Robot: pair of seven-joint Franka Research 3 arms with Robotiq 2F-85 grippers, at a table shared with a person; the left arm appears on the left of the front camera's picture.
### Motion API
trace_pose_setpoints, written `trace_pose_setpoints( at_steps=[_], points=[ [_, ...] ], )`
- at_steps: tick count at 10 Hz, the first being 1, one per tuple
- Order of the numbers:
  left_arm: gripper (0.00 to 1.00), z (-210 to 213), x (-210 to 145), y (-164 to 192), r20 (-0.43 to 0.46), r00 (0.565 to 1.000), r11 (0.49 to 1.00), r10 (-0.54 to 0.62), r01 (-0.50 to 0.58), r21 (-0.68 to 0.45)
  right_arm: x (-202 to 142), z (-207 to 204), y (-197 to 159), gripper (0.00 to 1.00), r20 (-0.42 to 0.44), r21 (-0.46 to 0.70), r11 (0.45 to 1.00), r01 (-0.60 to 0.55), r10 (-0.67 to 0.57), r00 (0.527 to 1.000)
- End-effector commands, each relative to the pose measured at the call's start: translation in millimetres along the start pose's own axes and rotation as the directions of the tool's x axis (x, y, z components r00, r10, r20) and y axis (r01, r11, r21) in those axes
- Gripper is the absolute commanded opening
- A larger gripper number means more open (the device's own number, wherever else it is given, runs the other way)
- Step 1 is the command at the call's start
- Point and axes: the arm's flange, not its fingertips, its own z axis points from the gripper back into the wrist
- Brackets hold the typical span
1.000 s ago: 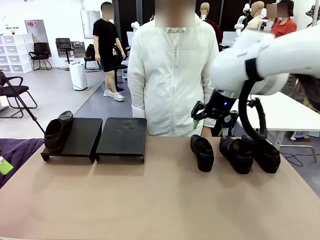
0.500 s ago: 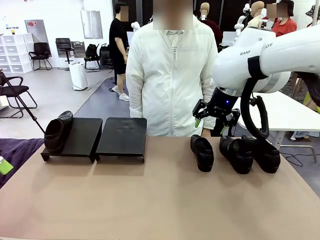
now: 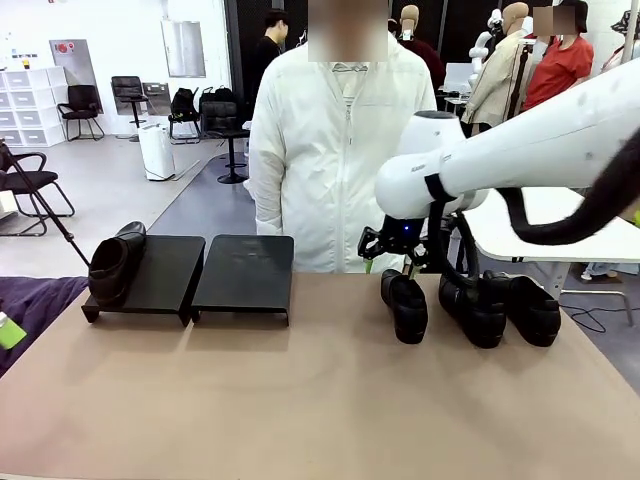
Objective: Organize the shoes by placing them on the stand.
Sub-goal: Pick up one Shoe and place it in the middle of the table.
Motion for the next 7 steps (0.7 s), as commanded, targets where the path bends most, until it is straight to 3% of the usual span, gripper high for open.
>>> trace_pose_setpoints(
  at_steps=[1, 7],
  points=[
    [1.0, 3, -2, 3, -0.009, 1.0, 1.0, -0.021, 0.021, 0.0, 29, -7, 15, 1.0, -0.026, -0.077, 0.995, 0.064, -0.066, 0.997],
    [1.0, 3, -2, 3, -0.009, 1.0, 1.0, -0.021, 0.021, 0.0, 48, -59, 5, 1.0, -0.151, -0.188, 0.975, 0.116, -0.146, 0.978]
  ],
)
